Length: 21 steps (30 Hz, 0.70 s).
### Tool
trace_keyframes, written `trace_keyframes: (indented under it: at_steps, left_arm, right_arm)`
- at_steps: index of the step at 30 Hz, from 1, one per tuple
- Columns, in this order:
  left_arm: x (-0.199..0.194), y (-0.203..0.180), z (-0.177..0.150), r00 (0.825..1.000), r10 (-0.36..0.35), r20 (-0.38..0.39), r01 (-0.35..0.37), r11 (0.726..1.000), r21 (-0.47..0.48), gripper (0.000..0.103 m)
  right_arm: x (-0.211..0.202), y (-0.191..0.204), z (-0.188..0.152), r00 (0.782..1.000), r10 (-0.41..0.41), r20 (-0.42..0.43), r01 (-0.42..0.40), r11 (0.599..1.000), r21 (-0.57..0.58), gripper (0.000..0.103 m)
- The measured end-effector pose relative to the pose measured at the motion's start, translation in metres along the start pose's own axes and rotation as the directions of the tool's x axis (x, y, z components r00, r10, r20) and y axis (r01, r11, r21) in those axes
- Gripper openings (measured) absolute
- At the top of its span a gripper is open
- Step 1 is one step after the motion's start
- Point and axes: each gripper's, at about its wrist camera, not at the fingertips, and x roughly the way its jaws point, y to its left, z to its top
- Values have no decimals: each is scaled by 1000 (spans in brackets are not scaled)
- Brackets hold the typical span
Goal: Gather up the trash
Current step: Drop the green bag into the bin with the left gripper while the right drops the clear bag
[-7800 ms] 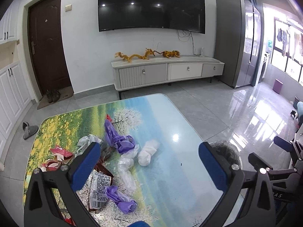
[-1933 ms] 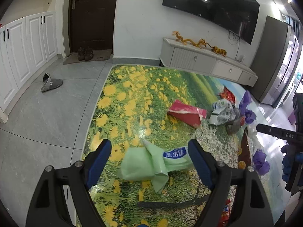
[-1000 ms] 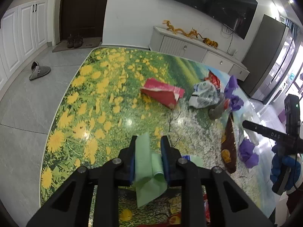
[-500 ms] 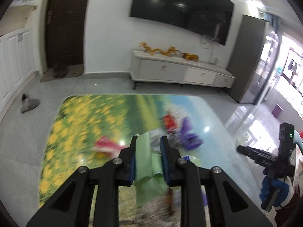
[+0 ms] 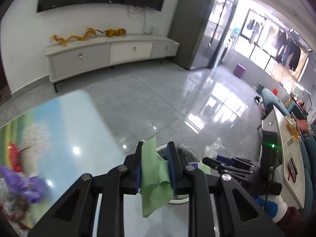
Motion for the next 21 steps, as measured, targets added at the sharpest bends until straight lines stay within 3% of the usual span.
trace_keyframes:
  at_steps: [6, 10, 12, 14, 16, 21]
  left_arm:
    - [90, -33, 10, 993, -18, -116, 19, 1000, 3, 24]
    - [128, -43, 8, 984, -35, -175, 34, 999, -11, 29]
    - [143, -45, 5, 979, -46, -201, 42, 999, -24, 37]
    - [153, -44, 3, 973, -65, -223, 58, 998, -40, 52]
    - [161, -48, 2, 968, -69, -240, 60, 997, -46, 53]
    - [160, -49, 1, 968, -69, -243, 58, 997, -51, 53]
  right_arm:
    - [37, -53, -10, 996, -17, -90, 24, 996, 84, 32]
    - [61, -75, -17, 991, -4, -135, 21, 992, 125, 35]
    - [71, -79, -18, 988, -7, -152, 28, 989, 142, 36]
    - [78, -83, -21, 986, -7, -166, 34, 987, 157, 41]
    - [82, -88, -24, 984, -13, -179, 44, 985, 167, 51]
    - [80, -94, -29, 982, -22, -186, 56, 982, 180, 55]
